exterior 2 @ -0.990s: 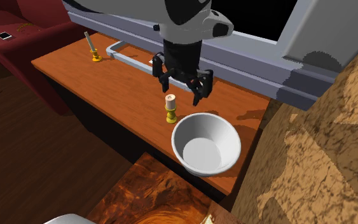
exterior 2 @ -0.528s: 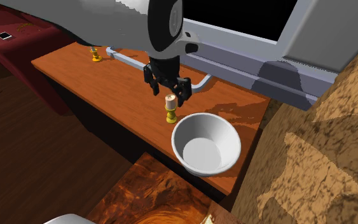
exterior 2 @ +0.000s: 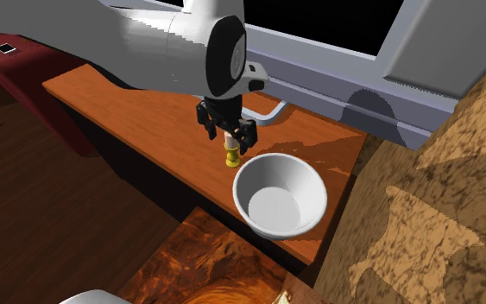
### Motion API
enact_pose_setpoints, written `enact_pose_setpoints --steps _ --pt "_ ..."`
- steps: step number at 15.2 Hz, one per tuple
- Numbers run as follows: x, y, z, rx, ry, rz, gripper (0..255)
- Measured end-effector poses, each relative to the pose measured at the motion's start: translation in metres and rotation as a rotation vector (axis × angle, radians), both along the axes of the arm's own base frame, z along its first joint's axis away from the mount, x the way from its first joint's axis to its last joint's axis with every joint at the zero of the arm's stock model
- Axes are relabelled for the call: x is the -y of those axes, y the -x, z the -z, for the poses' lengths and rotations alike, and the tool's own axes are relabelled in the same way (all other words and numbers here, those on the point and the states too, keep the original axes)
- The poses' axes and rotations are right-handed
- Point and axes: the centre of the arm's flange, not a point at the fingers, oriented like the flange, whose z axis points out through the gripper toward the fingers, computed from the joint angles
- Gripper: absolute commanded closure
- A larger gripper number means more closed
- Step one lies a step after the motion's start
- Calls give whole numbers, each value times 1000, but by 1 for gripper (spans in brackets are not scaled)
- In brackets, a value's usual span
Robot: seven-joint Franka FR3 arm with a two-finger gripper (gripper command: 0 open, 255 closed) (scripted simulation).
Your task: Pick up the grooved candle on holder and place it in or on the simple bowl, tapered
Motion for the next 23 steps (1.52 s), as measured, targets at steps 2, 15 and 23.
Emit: enact_pose_setpoints --steps 2,15,23 --pt "0 0 2 0 0 0 0" --pt "0 0 2 1 -1 0 255" --pt "1 0 -23 1 0 0 255"
